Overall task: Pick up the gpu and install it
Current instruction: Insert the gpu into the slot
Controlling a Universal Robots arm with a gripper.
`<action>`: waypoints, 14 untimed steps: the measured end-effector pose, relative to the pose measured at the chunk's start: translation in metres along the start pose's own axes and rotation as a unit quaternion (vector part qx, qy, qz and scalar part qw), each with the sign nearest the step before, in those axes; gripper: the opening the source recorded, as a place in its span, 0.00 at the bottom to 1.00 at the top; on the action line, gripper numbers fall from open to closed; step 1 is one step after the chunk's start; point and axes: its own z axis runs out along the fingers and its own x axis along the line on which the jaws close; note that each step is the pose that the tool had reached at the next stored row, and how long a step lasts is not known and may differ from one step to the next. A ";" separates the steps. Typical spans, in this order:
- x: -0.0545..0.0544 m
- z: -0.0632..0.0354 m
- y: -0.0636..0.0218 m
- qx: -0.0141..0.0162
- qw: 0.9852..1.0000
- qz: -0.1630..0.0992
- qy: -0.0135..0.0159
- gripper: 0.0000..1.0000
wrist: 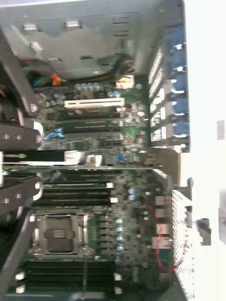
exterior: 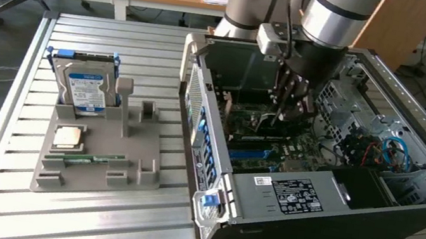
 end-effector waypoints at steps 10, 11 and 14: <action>-0.001 0.0002 -0.0079 0.000 1.000 0.000 0.000 0.26; -0.001 0.0002 -0.0079 0.000 1.000 0.000 0.000 0.26; -0.001 0.0002 -0.0079 0.000 1.000 0.000 0.000 0.26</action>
